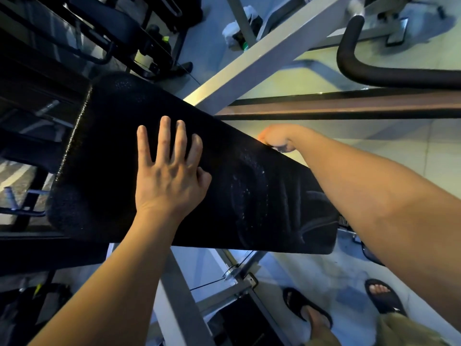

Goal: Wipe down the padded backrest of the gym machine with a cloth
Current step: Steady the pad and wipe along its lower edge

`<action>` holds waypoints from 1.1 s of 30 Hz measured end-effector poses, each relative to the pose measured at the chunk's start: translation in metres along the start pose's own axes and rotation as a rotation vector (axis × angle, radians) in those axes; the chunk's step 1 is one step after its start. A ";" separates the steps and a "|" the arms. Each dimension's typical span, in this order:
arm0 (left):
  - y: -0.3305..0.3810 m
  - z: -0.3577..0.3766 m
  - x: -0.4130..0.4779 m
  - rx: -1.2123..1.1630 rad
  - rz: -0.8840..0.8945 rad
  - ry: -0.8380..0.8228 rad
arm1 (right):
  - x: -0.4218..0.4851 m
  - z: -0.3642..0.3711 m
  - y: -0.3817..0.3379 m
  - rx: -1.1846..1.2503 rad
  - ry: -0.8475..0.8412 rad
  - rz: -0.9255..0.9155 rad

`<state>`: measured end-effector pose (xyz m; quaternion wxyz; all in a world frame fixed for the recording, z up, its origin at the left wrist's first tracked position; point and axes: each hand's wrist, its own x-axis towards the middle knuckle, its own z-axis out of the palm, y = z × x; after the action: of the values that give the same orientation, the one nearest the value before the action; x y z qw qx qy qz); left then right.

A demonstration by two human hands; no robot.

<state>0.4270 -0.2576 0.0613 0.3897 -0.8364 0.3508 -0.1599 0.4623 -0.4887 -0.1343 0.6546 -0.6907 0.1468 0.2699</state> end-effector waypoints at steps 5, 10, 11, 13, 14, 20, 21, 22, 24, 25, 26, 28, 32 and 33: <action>0.001 0.000 -0.001 -0.022 -0.001 0.010 | -0.006 0.005 -0.042 0.125 -0.051 -0.159; 0.000 0.003 0.000 -0.040 0.005 0.043 | 0.005 -0.009 0.038 -0.175 -0.011 0.115; 0.000 0.003 0.000 -0.038 0.005 0.045 | 0.009 -0.010 0.048 -0.173 0.011 0.149; 0.000 0.002 0.000 -0.033 0.009 0.041 | 0.013 -0.008 0.050 -0.144 0.039 0.146; 0.000 0.002 0.000 -0.031 0.008 0.038 | 0.013 -0.005 0.043 -0.127 0.051 0.121; 0.002 0.001 0.000 -0.031 0.008 0.024 | -0.026 0.002 -0.023 0.144 0.154 -0.270; 0.002 0.001 0.000 -0.028 0.005 0.022 | -0.027 0.005 -0.020 0.143 0.198 -0.322; 0.002 0.001 0.000 -0.026 0.001 0.020 | -0.028 0.006 -0.010 0.136 0.244 -0.336; 0.002 0.000 0.001 -0.021 -0.005 0.012 | -0.027 0.008 0.024 0.071 0.297 -0.291; 0.002 0.000 0.001 -0.019 -0.005 0.008 | -0.030 0.009 0.041 0.033 0.322 -0.237; 0.002 -0.001 0.001 -0.019 -0.003 0.007 | -0.032 0.009 0.054 0.027 0.340 -0.190; 0.003 -0.001 0.001 -0.022 -0.002 0.010 | -0.034 0.011 0.057 0.070 0.376 -0.155; 0.005 -0.003 0.002 -0.015 -0.013 -0.002 | -0.038 0.021 0.002 0.104 0.371 -0.366; 0.006 -0.002 0.002 -0.018 -0.014 -0.001 | -0.043 0.023 -0.007 0.078 0.346 -0.413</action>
<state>0.4244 -0.2627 0.0586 0.3811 -0.8424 0.3461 -0.1591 0.4268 -0.4721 -0.1044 0.6869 -0.7163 0.1227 0.0030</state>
